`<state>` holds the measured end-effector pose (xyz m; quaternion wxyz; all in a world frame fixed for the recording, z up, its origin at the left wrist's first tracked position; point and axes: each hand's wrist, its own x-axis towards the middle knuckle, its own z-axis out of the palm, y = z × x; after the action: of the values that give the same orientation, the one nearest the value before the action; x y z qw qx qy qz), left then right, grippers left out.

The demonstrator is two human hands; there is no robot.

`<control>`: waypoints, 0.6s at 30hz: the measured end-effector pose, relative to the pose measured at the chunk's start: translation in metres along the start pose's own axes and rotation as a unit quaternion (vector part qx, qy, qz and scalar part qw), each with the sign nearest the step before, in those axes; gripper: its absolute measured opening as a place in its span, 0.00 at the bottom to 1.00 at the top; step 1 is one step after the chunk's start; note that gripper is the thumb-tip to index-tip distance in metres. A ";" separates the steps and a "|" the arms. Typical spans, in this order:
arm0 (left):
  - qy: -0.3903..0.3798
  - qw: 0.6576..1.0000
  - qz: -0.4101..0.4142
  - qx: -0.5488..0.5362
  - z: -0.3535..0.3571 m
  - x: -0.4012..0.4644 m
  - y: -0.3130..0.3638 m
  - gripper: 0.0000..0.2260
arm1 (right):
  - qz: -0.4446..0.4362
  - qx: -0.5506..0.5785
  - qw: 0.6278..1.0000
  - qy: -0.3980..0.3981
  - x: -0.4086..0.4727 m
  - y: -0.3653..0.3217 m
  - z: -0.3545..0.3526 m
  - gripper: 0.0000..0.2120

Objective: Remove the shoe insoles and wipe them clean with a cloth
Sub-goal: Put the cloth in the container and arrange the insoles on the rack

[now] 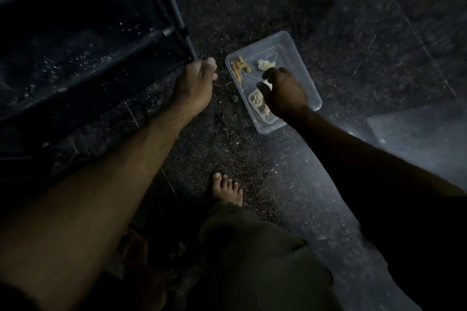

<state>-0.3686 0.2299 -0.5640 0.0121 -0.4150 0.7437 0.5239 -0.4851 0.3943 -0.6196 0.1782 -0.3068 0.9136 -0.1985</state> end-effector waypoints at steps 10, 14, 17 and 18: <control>0.072 0.963 0.197 0.167 -0.111 -0.085 0.087 0.18 | -0.122 -0.072 0.988 0.054 -0.029 -0.121 -0.125 0.15; 0.142 0.951 0.223 0.158 -0.166 -0.136 0.101 0.16 | -0.169 -0.077 0.979 0.078 -0.059 -0.176 -0.151 0.15; 0.178 0.949 0.211 0.154 -0.210 -0.175 0.102 0.18 | -0.203 -0.084 0.972 0.088 -0.080 -0.219 -0.166 0.14; 0.186 0.950 0.199 0.151 -0.222 -0.186 0.103 0.18 | -0.212 -0.086 0.969 0.091 -0.085 -0.232 -0.171 0.14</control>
<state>-0.2190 0.1782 -0.3011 -0.1680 -0.3423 0.8707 0.3107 -0.3846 0.3210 -0.3456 0.0209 -0.4880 0.8539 -0.1795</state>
